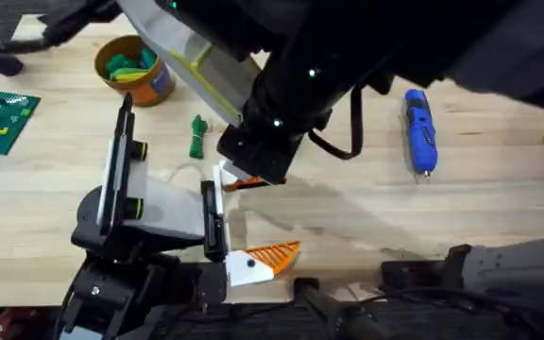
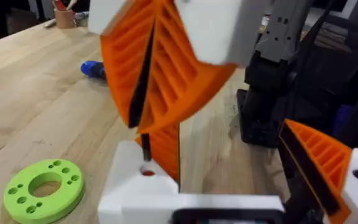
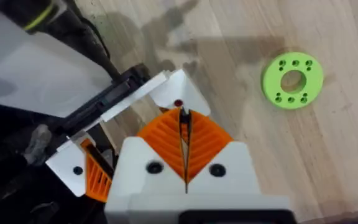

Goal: Pick up the gripper from the table and insert it into the empty holder that is missing its gripper. Then pick up a screw, insert it into the mounting hole, and use the screwdriver to tighten it. Finally, clean up the table by picking up the vegetable and placing it into the bucket.

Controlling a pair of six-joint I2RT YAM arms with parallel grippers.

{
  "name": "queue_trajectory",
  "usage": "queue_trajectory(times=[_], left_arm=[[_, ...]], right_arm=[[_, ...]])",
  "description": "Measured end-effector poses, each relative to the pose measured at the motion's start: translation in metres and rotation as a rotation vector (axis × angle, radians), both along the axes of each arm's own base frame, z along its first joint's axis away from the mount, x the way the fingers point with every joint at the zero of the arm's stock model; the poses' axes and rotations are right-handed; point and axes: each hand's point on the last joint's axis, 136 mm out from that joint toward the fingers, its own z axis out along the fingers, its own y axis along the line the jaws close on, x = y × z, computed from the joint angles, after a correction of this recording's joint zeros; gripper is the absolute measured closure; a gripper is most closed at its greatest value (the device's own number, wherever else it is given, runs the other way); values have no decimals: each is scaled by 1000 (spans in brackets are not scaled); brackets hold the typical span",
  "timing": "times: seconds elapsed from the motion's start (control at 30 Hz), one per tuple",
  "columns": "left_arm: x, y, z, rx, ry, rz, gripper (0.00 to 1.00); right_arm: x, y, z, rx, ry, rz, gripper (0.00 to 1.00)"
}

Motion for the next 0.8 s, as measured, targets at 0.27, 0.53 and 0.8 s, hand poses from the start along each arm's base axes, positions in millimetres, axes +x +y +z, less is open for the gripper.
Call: queue_trajectory(times=[0.27, 0.53, 0.8], left_arm=[[0, 0, 0, 0, -1, 0, 14], [0, 0, 0, 0, 4, 0, 13], [0, 0, 0, -1, 8, 0, 13]], right_arm=[[0, 1, 0, 3, -1, 0, 993], [2, 5, -12, -24, 16, 1, 993], [2, 5, -12, -23, 17, 1, 994]])
